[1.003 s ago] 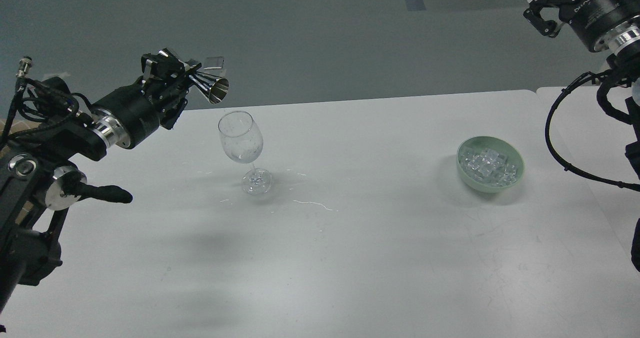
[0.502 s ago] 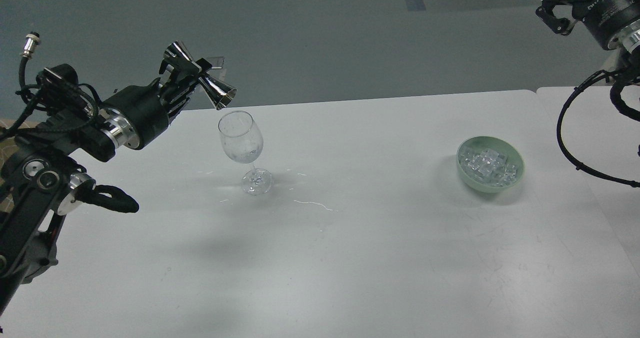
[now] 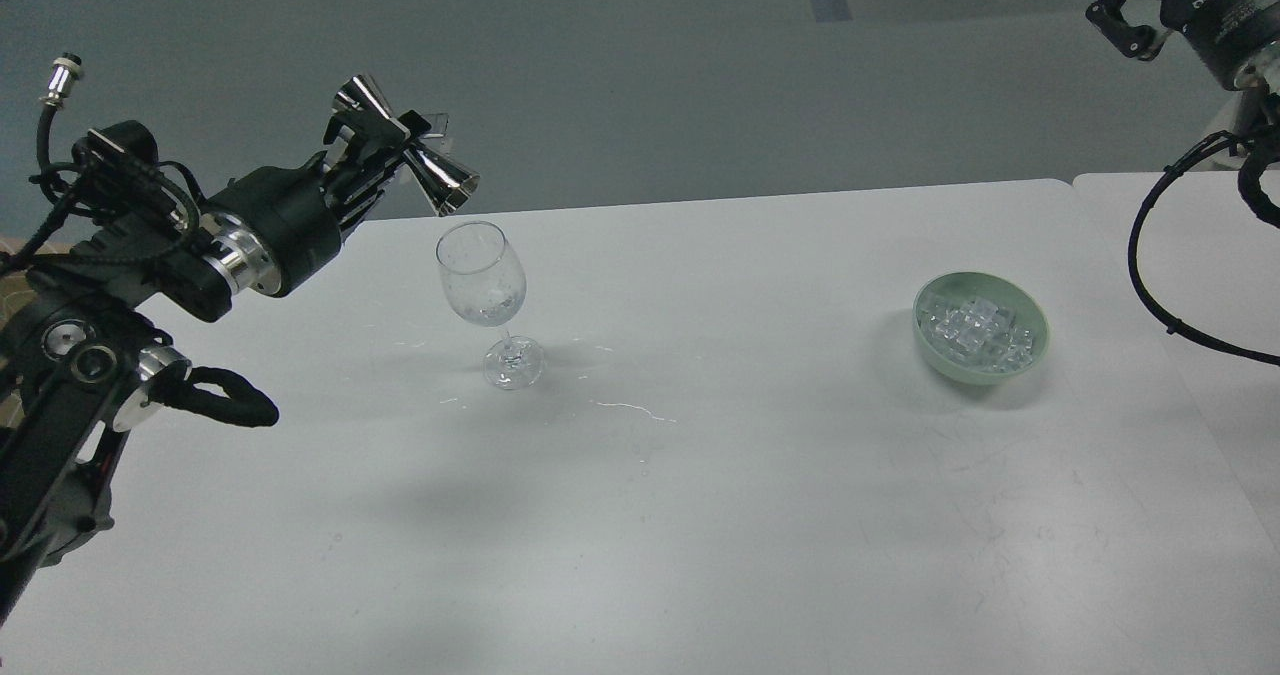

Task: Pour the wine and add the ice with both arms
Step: 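Tilt the jigger over the wine glass to pour with left gripper, then lower the jigger back onto the table with the left gripper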

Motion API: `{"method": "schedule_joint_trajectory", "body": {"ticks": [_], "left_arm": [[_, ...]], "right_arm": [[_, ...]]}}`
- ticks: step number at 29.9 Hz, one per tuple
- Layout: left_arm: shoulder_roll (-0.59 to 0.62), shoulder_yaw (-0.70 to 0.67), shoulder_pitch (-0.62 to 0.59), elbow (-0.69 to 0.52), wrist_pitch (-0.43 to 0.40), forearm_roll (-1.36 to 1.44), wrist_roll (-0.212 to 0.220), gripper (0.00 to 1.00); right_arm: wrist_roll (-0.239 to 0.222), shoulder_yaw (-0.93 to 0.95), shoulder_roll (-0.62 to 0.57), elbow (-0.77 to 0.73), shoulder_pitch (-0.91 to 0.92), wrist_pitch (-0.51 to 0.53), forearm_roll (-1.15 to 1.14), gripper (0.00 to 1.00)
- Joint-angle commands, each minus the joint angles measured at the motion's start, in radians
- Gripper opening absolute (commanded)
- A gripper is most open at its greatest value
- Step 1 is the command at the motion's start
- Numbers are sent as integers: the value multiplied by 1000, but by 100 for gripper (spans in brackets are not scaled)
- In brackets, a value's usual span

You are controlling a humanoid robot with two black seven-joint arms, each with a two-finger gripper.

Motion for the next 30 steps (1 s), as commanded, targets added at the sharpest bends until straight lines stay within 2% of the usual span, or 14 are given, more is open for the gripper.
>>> {"method": "schedule_joint_trajectory", "body": {"ticks": [1,5,8,12,20,24,30], "left_arm": [[-13,-9,0,3,18,-81,14,0],[-13,-61,0,4,59,-252,31,0],[-15,-119,11,9,70,-413,60,0],[-13,-194,54,18,68,-623,55,0],[-47,-343,141,70,70,-863,57,0],[-67,-388,163,176,70,-1041,59,0],[-89,-389,166,366,58,-1122,49,0]], "right_arm": [[1,0,-9,-1,-8,0,0,100],[-1,0,-25,-3,-16,0,0,100],[-1,0,-35,-4,-22,2,0,100],[1,35,-30,-3,-34,2,8,100],[-1,46,-24,0,-51,2,8,100],[-4,46,-33,0,-71,2,8,100],[-4,46,-67,43,-96,-4,9,100]]}}
